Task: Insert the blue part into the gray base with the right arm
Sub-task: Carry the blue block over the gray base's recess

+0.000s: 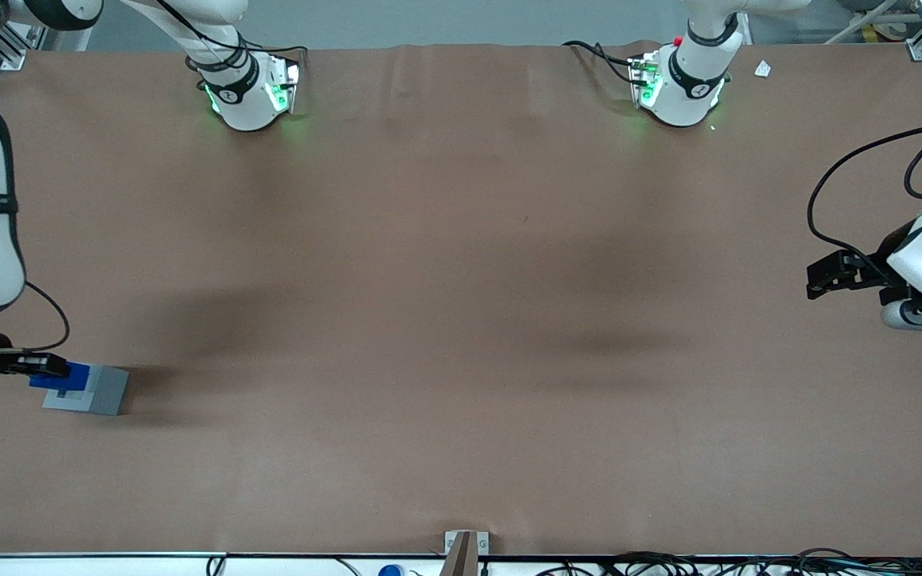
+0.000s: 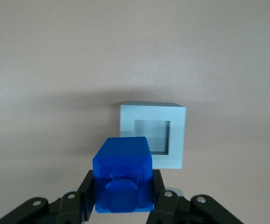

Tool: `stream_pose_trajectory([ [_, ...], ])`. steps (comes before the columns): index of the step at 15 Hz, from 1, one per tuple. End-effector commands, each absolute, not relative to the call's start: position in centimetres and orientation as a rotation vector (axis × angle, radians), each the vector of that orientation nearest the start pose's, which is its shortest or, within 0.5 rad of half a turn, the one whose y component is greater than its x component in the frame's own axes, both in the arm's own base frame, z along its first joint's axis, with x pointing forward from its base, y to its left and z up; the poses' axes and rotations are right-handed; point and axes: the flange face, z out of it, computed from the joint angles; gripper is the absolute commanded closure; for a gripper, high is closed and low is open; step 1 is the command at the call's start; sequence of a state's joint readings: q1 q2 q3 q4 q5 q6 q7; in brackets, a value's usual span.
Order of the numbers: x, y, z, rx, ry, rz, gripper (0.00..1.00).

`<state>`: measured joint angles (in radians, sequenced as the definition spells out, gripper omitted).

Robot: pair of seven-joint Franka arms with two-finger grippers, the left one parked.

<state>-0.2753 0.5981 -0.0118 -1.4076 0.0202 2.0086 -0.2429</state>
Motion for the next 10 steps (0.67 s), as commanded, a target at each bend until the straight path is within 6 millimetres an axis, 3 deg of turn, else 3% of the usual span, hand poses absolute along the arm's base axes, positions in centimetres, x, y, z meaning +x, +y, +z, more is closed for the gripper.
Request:
stream_pose_trajectory([
  [1,68.6,-21.9,33.7,-3.086,0.077,0.006,1.00],
  [10,69.9,-22.1,31.9,-3.098,0.069,-0.025,1.00],
])
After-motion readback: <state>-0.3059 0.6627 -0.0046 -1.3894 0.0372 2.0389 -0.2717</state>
